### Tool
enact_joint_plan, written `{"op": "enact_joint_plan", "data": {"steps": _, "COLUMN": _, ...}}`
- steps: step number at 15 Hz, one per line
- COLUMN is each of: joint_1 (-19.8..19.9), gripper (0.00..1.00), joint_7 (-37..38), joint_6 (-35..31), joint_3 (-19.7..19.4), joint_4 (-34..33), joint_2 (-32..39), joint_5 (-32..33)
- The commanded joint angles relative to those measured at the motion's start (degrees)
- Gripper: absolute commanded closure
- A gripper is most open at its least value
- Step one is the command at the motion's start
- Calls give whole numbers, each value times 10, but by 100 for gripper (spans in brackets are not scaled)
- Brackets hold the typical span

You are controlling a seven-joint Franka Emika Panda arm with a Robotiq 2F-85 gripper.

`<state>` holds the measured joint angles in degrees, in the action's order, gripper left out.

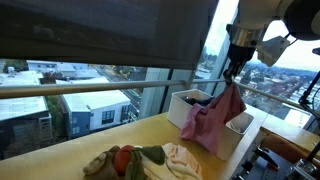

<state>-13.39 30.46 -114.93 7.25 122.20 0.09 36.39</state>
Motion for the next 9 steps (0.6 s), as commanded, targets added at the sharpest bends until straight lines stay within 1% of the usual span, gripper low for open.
{"op": "enact_joint_plan", "data": {"steps": 1, "joint_1": 33, "gripper": 99, "joint_7": -31, "joint_6": 50, "joint_3": -3, "joint_4": -55, "joint_2": -55, "joint_5": 7}}
{"op": "enact_joint_plan", "data": {"steps": 4, "joint_1": 68, "gripper": 99, "joint_7": -54, "joint_6": 80, "joint_3": -8, "joint_4": -121, "joint_2": -79, "joint_5": 15}}
{"op": "enact_joint_plan", "data": {"steps": 6, "joint_1": 89, "gripper": 99, "joint_7": -77, "joint_6": 98, "joint_3": -14, "joint_4": -174, "joint_2": -81, "joint_5": 17}}
{"op": "enact_joint_plan", "data": {"steps": 8, "joint_1": 103, "gripper": 99, "joint_7": -86, "joint_6": 104, "joint_3": -14, "joint_4": -207, "joint_2": -74, "joint_5": 16}}
{"op": "enact_joint_plan", "data": {"steps": 9, "joint_1": 108, "gripper": 99, "joint_7": -86, "joint_6": 100, "joint_3": -14, "joint_4": -213, "joint_2": -70, "joint_5": 18}}
